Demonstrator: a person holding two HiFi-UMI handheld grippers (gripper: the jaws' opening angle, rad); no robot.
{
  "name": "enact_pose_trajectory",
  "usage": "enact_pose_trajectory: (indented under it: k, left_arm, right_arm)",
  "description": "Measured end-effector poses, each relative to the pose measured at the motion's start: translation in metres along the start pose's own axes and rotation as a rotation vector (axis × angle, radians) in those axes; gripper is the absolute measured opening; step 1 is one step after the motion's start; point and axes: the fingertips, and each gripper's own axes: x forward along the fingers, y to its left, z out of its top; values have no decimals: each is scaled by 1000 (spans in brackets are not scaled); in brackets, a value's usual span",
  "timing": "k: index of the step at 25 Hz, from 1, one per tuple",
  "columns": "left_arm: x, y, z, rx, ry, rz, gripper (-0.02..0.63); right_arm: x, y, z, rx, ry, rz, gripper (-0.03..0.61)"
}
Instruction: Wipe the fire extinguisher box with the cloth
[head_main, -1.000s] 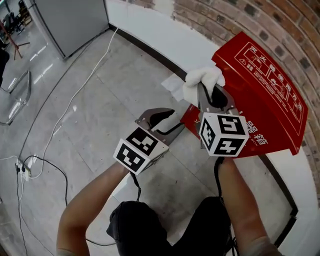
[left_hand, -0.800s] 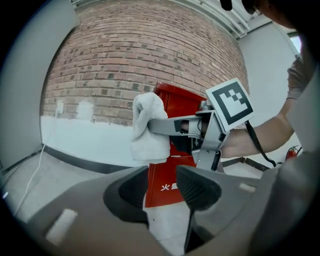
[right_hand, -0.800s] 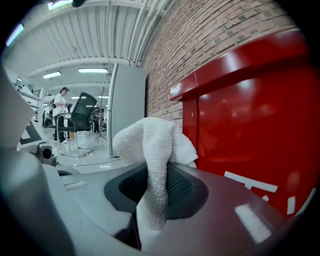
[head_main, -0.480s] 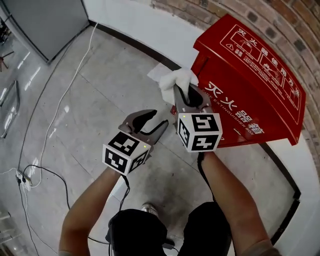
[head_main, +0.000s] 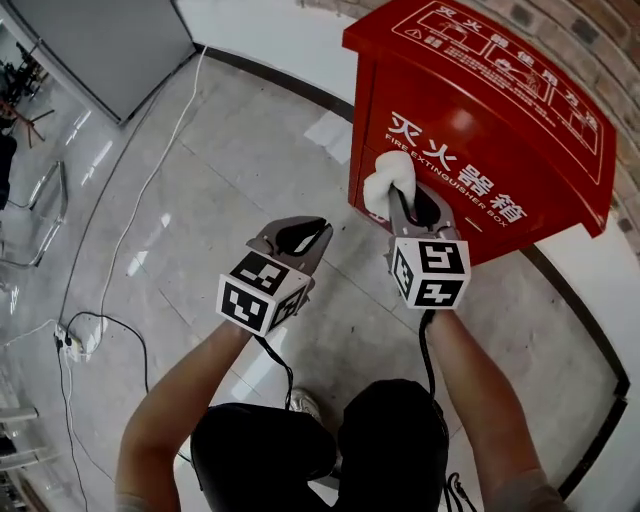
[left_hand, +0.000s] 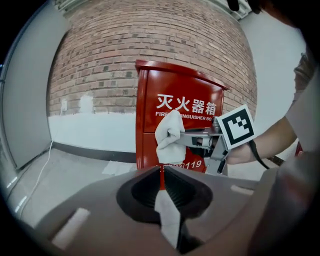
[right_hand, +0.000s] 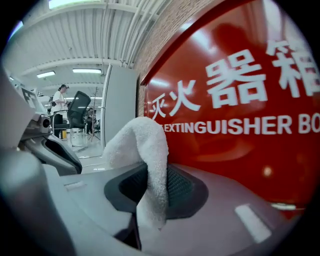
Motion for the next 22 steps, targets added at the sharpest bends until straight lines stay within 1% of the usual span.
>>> enact_pose_trajectory:
  k: [2,5,8,13,19,22]
  left_arm:
    - [3,-16,4,40,17,-7,0]
    - [11,-36,10,85,23,-17,0]
    - [18,-59,12,91,57,-53,0]
    - [27,-84,8,125,86,-82,0]
    - [32,-100,-2,102,99,-104,0]
    - [31,-104,-11,48,102,-109,0]
  right_arm:
    - [-15,-14,-7,9,1,-17,109]
    - [-39,-34,-20,19,4,-41,109]
    - [-65,-51,-28,5,-2,-79,109]
    - [-107,-82,-53,72,9,-147,109]
    - [-149,-114,-73,107,12,-249,109]
    - [-174,-129,-89,74,33,-359,109]
